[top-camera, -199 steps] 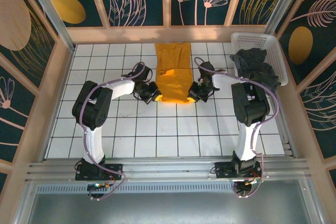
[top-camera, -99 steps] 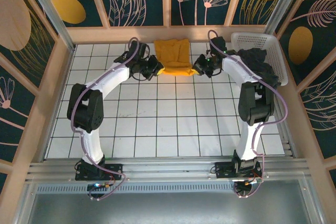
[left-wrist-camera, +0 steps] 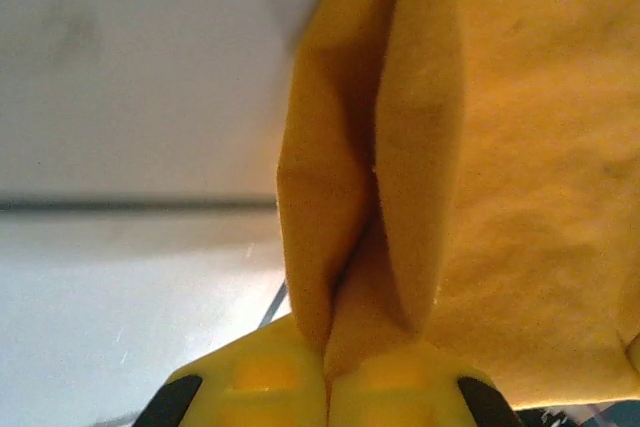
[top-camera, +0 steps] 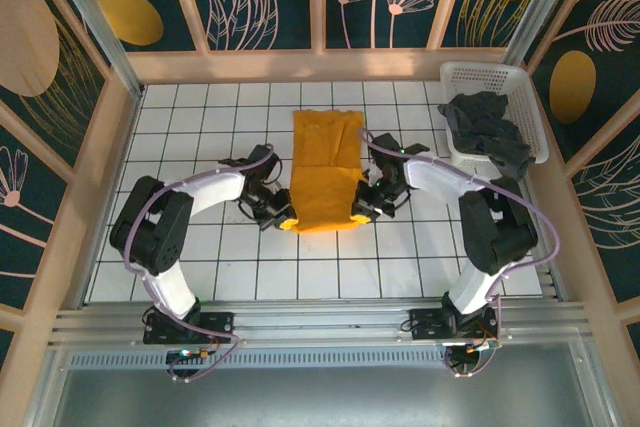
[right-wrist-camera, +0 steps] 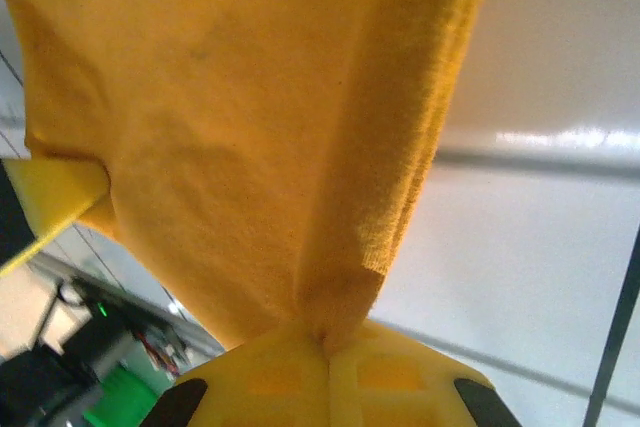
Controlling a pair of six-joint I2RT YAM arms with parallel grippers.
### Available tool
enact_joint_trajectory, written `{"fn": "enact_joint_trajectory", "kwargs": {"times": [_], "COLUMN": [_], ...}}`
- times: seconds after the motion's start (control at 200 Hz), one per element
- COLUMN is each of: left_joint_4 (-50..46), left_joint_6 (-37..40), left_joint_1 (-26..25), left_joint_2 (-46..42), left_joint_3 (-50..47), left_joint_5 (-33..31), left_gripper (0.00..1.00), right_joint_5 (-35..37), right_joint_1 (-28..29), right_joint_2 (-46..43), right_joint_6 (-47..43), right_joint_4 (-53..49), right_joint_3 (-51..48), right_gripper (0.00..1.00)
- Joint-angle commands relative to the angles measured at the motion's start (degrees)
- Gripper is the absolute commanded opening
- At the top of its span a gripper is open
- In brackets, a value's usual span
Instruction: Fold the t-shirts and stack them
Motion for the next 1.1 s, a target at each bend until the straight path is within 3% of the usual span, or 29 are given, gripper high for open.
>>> {"fn": "enact_joint_trajectory", "kwargs": {"times": [0.0, 0.175, 0.465, 0.791, 0.851, 0.921, 0.966, 1.061, 1.096], "left_joint_4": [-3.2, -5.9, -6.2, 0.9, -2.4, -4.3, -2.8, -0.2, -0.1], "left_joint_6": [2.6, 2.0, -1.6, -7.2, -6.7, -7.1, -7.8, -8.3, -7.9], "left_joint_1": [0.1, 0.1, 5.2, 8.9, 9.8, 10.9, 11.6, 12.0, 11.9], "left_joint_2": [-7.4, -12.1, -4.5, 23.7, 31.4, 38.6, 41.4, 42.1, 40.9], "left_joint_3": [-1.2, 5.9, 25.2, 54.0, 63.4, 71.8, 74.8, 76.4, 75.5], "left_joint_5": [0.9, -2.3, -2.8, -1.8, -3.3, -5.3, -5.8, -6.9, -7.1], "left_gripper": [0.0, 0.0, 0.0, 0.0, 0.11, 0.25, 0.4, 0.6, 0.62], "right_joint_5": [-2.0, -0.5, 4.7, 4.2, 4.1, 5.4, 6.1, 7.6, 8.4], "right_joint_1": [0.2, 0.0, -6.2, -12.9, -14.2, -15.4, -16.1, -17.2, -17.4], "right_joint_2": [-6.4, -8.1, 0.5, 25.6, 30.3, 35.8, 39.4, 44.3, 44.5], "right_joint_6": [-0.4, 3.1, 2.7, 7.8, 8.9, 8.7, 8.3, 7.2, 6.6], "right_joint_4": [-4.3, -7.5, -12.6, -7.0, -4.2, -1.9, -2.2, -6.2, -7.4], "right_joint_3": [-0.4, 5.8, 26.0, 49.0, 52.9, 59.5, 64.8, 75.2, 76.6], "right_gripper": [0.0, 0.0, 0.0, 0.0, 0.0, 0.28, 0.44, 0.59, 0.63]}}
